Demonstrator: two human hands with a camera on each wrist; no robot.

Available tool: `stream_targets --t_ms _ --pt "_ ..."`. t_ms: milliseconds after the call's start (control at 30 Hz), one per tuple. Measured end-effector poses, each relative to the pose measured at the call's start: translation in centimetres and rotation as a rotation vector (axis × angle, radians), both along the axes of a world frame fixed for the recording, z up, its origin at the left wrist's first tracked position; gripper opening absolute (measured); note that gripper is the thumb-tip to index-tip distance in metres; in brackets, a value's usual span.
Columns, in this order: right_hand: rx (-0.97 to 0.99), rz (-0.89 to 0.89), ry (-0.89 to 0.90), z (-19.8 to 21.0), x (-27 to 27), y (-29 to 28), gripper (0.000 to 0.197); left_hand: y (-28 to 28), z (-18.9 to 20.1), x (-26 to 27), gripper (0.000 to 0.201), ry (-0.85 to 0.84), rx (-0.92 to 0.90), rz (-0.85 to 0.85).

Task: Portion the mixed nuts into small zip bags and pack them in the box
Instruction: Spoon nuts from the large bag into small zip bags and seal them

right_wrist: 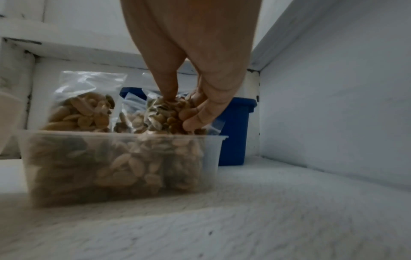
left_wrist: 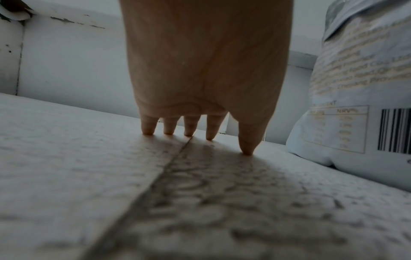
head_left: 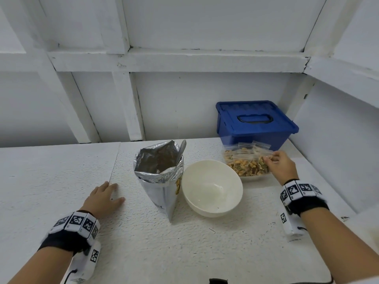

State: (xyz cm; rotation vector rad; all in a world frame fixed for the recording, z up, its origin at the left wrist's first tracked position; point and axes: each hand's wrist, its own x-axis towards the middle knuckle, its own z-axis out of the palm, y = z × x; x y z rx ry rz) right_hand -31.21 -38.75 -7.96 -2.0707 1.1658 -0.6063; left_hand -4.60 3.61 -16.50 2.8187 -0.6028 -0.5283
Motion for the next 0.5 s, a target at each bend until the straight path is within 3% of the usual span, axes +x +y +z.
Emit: stream_targets --t_ms 233,333,500 --pt "0.009 -0.058 0.048 -1.2 0.8 0.0 0.040 -0.2 0.2 -0.1 0.067 -0.005 0.006 0.011" --pt "0.025 -0.124 -0.019 -1.2 1.0 0.2 0.044 -0.3 0.2 -0.1 0.067 -0.004 0.001 0.016" --pt "-0.088 -0.162 -0.094 -1.3 0.8 1.2 0.035 -0.3 0.4 -0.3 0.067 0.002 -0.004 0.016"
